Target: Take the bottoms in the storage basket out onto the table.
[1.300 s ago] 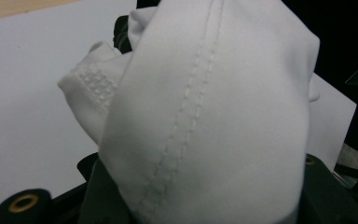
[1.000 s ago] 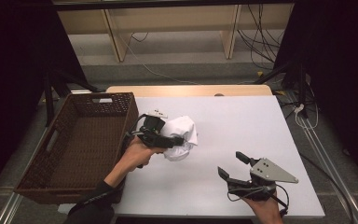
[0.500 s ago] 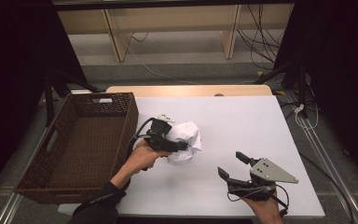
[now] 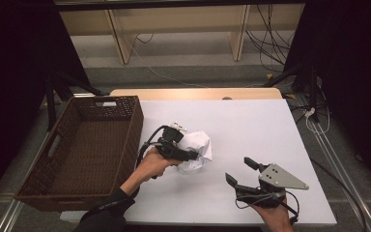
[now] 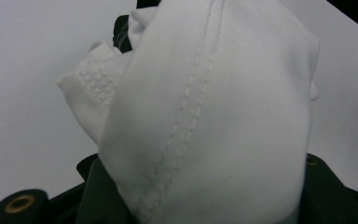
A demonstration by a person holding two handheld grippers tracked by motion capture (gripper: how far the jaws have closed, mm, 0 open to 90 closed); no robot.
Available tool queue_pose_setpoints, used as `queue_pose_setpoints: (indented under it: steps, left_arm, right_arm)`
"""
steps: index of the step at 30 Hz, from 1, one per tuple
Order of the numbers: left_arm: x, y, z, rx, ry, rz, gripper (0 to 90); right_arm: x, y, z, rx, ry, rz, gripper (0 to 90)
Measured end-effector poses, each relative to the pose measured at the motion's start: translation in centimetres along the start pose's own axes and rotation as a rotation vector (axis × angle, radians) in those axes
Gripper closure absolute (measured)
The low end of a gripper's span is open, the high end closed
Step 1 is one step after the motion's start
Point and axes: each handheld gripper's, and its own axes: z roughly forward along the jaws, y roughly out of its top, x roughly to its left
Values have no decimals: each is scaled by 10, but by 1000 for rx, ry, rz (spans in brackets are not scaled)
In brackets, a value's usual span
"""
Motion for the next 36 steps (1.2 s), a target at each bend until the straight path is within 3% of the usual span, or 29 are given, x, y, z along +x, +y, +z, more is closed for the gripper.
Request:
queue_pose_setpoints:
  steps: [11, 14, 17, 20, 26, 36]
  left_arm:
    - [4, -4, 10, 14, -2, -28, 475]
    - [6, -5, 12, 24, -8, -34, 411]
    - [6, -3, 10, 18, -19, -49, 258]
    - [4, 0, 5, -1, -3, -50, 152]
    - [6, 2, -1, -23, 27, -70, 123]
    - [6, 5, -15, -99, 11, -91, 71]
  right_arm:
    - [0, 0, 0, -3, 1, -2, 233]
    - [0, 0, 0, 0, 1, -3, 233]
    - [0, 0, -1, -6, 0, -2, 232]
    - [0, 0, -1, -1, -2, -2, 232]
    - [0, 0, -1, -6, -1, -4, 232]
    - [0, 0, -1, -5, -1, -6, 233]
